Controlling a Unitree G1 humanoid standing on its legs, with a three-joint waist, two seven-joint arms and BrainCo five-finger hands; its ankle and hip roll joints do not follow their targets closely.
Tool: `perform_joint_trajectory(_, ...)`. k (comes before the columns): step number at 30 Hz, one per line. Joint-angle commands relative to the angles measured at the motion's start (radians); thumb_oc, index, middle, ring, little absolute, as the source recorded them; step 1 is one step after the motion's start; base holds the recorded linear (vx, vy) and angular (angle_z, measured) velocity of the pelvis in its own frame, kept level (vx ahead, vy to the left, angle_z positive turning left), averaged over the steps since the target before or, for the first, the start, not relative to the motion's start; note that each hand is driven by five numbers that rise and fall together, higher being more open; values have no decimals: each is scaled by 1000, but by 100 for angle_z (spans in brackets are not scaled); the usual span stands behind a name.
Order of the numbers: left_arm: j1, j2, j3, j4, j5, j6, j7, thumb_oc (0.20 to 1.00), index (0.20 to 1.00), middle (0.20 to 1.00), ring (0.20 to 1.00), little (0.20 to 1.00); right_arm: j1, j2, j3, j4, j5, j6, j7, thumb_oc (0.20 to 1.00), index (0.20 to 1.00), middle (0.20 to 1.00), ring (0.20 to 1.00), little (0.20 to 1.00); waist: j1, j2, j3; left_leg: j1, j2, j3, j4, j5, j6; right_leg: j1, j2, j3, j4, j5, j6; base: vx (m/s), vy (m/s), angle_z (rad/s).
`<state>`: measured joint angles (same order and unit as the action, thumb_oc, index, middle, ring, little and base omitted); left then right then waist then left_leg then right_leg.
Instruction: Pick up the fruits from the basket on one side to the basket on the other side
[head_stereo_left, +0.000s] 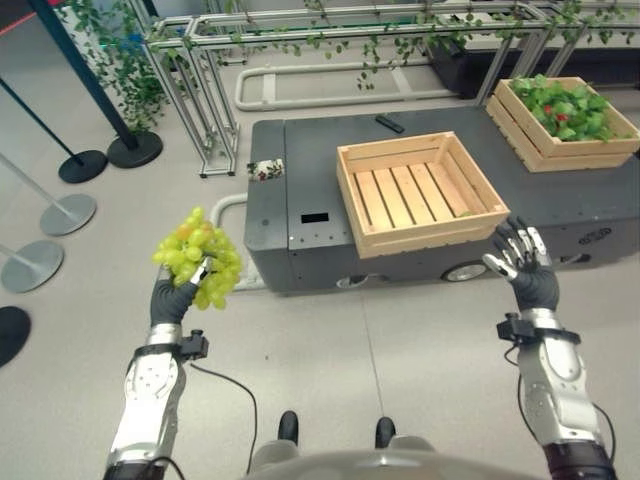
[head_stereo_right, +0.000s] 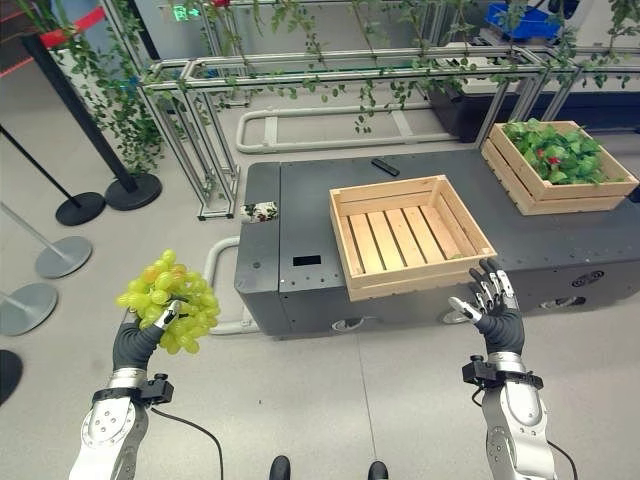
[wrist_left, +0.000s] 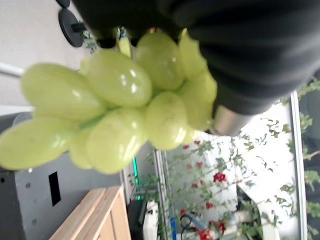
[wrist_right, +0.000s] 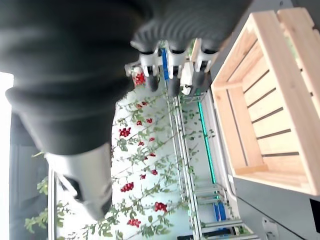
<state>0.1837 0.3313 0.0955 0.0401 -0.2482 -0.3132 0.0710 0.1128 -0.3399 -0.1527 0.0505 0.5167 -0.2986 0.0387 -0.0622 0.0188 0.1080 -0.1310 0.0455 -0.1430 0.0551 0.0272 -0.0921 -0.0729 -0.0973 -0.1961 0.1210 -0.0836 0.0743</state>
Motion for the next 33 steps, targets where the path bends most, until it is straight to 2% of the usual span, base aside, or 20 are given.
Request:
perform_joint_trajectory(1,-44,62,48,-58,34,-85,16,200,200,200,200,200,-18,-30,-38,-66,29,-59,15,1000,1000,1000,1000,1000,-1,-60,-30,9,-11,-2,57,-77,6,-12,-19,17,-5,-7,31,-54,-57,23)
perform_joint_trajectory(5,-24,62,61,-49,32,-87,15,200,200,200,200,200,-15,-42,-30,-70,24,-56,20,1000,1000,1000,1000,1000,27,-58,-8,-10,-11,-37,84,-58,-12,-3,-15,-20,4,-17,17,-112,-76,21)
perform_joint_trajectory(8,-24,65,66,-52,29,-90,22,200,200,200,200,200,-24,-50,-28,-73,25,-62,14,1000,1000,1000,1000,1000,60,-44,22,-50,-6,-78,92,-10,-35,-11,-11,-57,16,-29,10,-147,-45,26)
perform_joint_trajectory(9,-25,65,66,-53,29,-90,22,200,200,200,200,200,-25,-50,-29,-72,25,-63,14,1000,1000,1000,1000,1000,56,-43,22,-51,-7,-82,91,-8,-36,-11,-11,-61,17,-30,9,-205,13,34)
perform_joint_trajectory(10,-38,68,64,-62,26,-93,33,200,200,200,200,200,-30,-61,-27,-79,22,-75,4,1000,1000,1000,1000,1000,77,-23,53,-97,6,-105,66,69,-59,-31,-18,-111,46,-40,6,-207,41,50)
perform_joint_trajectory(11,-47,67,64,-70,24,-95,38,200,200,200,200,200,-28,-63,-33,-89,21,-79,-1,1000,1000,1000,1000,1000,89,-12,67,-129,28,-82,33,123,-71,-36,-26,-145,55,-51,7,-238,58,86)
perform_joint_trajectory(13,-55,65,74,-72,32,-98,50,200,200,200,200,200,-40,-75,-29,-86,-2,-81,-15,1000,1000,1000,1000,1000,109,-7,69,-164,39,-67,16,145,-72,-54,-41,-174,51,-44,13,-153,5,145)
perform_joint_trajectory(14,-52,67,80,-76,29,-100,47,200,200,200,200,200,-44,-76,-29,-82,-7,-80,-20,1000,1000,1000,1000,1000,117,-7,65,-166,38,-60,32,130,-68,-58,-47,-195,38,-29,17,-211,-41,113)
perform_joint_trajectory(16,-41,67,82,-78,22,-101,46,200,200,200,200,200,-38,-73,-28,-79,-17,-84,-33,1000,1000,1000,1000,1000,114,-11,57,-132,56,25,73,81,-57,-45,-69,-270,19,-13,21,-170,-11,56)
perform_joint_trajectory(17,-40,67,82,-79,22,-101,46,200,200,200,200,200,-38,-73,-28,-79,-17,-84,-33,1000,1000,1000,1000,1000,112,-10,57,-132,56,23,74,80,-57,-42,-69,-272,17,-13,22,-139,4,83)
perform_joint_trajectory(18,-44,75,78,-77,27,-103,43,200,200,200,200,200,-28,-70,-32,-86,-15,-91,-37,1000,1000,1000,1000,1000,97,-15,43,-85,92,149,107,13,-44,-12,-85,-341,2,-22,27,-90,28,103)
perform_joint_trajectory(21,-54,94,79,-78,34,-105,45,200,200,200,200,200,-11,-57,-48,-94,-21,-96,-52,1000,1000,1000,1000,1000,79,-26,32,-34,154,307,173,-43,-40,26,-118,-441,2,-16,20,-121,103,165)
perform_joint_trajectory(22,-59,106,78,-78,45,-109,49,200,200,200,200,200,-12,-53,-51,-92,-25,-94,-57,1000,1000,1000,1000,1000,78,-28,27,-18,165,320,186,-64,-46,28,-132,-467,5,-7,24,-32,186,138)
perform_joint_trajectory(24,-58,109,76,-82,49,-107,49,200,200,200,200,200,-7,-37,-54,-81,-31,-90,-63,1000,1000,1000,1000,1000,76,-24,11,13,155,320,167,-102,-45,46,-154,-504,12,10,38,59,237,162)
perform_joint_trajectory(26,-58,115,79,-80,72,-108,59,200,200,200,200,200,-4,-24,-65,-68,-40,-88,-74,1000,1000,1000,1000,1000,87,-25,0,21,131,313,119,-90,-40,61,-173,-521,3,47,60,82,305,130)
perform_joint_trajectory(30,-56,129,87,-105,76,-112,60,200,200,200,200,200,-30,4,-37,-51,-40,-80,-76,1000,1000,1000,1000,1000,119,-39,6,4,65,277,140,-135,-1,69,-250,-524,35,96,96,92,354,61)
perform_joint_trajectory(32,-57,138,88,-129,68,-117,59,200,200,200,200,200,-50,23,-6,-45,-37,-79,-72,1000,1000,1000,1000,1000,133,-50,16,-7,2,246,181,-175,35,75,-325,-523,115,140,123,147,425,54)
perform_joint_trajectory(33,-57,137,89,-135,64,-120,62,200,200,200,200,200,-52,31,11,-51,-42,-79,-71,1000,1000,1000,1000,1000,146,-46,17,-3,-23,231,188,-190,49,77,-350,-510,163,157,126,198,408,85)
